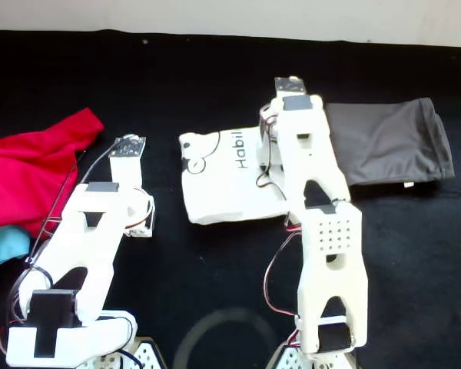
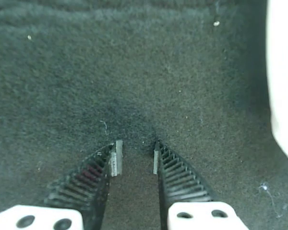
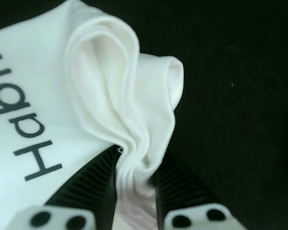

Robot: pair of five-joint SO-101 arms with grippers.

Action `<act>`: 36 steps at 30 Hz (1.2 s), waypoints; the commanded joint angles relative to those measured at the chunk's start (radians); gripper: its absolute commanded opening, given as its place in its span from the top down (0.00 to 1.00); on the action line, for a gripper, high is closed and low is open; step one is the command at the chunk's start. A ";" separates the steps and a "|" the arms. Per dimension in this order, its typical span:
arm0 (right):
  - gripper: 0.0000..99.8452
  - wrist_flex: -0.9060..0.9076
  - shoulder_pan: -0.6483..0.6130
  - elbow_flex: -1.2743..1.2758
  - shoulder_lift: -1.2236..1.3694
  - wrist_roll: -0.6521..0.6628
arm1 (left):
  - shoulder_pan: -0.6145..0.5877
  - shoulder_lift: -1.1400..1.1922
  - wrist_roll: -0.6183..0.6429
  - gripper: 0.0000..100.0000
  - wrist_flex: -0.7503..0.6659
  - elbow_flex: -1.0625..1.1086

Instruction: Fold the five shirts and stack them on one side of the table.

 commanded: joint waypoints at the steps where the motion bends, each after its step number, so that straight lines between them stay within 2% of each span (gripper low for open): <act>1: 0.99 0.062 0.076 -0.125 -0.035 0.032 | -0.008 -0.001 0.003 0.87 -0.025 0.004; 7: 0.99 0.249 0.113 -0.372 -0.070 0.265 | -0.008 -0.001 0.003 0.87 -0.025 0.004; 17: 0.99 0.243 0.280 -0.380 -0.371 0.453 | -0.008 -0.001 0.003 0.87 -0.025 0.004; 23: 0.99 0.239 0.395 -0.389 -0.400 0.569 | -0.008 -0.001 0.003 0.87 -0.025 0.004; 31: 0.99 0.084 0.538 -0.381 -0.398 0.718 | -0.008 -0.001 0.003 0.87 -0.025 0.004; 36: 0.99 -0.070 0.576 -0.348 -0.341 0.740 | -0.008 -0.001 0.003 0.87 -0.037 0.007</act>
